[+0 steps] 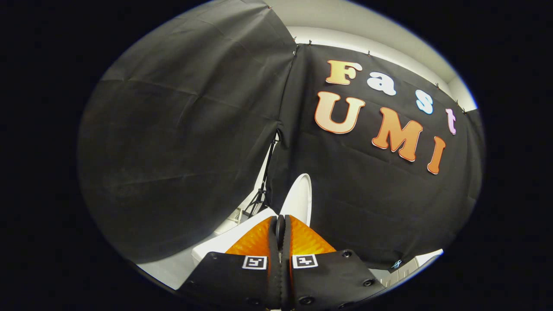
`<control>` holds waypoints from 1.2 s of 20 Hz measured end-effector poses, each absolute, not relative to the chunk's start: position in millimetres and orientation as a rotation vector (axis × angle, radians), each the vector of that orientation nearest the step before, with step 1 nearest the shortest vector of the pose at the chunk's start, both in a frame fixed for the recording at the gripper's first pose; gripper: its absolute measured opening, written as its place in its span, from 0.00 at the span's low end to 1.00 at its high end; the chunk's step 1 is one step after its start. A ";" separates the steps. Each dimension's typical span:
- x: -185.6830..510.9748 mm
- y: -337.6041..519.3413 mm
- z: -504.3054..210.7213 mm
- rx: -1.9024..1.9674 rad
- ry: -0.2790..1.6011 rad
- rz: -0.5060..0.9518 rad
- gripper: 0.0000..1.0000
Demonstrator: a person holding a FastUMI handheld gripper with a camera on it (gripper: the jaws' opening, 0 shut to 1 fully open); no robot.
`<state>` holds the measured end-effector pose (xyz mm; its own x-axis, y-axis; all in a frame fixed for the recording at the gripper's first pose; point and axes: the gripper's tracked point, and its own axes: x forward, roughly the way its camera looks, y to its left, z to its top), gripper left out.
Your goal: Open the toilet lid.
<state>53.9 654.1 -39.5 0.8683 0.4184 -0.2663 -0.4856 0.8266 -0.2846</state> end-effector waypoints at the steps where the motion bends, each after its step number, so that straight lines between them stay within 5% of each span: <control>1: 53.5 657.0 -40.1 -0.359 0.199 0.488 0.08; 7: 53.7 653.6 -41.1 -0.373 0.195 0.455 0.10; 11: 52.8 653.3 -42.5 -0.333 0.214 0.470 0.19; 20: 65.7 595.9 -2.1 -0.166 0.213 0.510 0.96; 24: 66.3 543.0 31.9 -0.145 0.171 0.548 0.96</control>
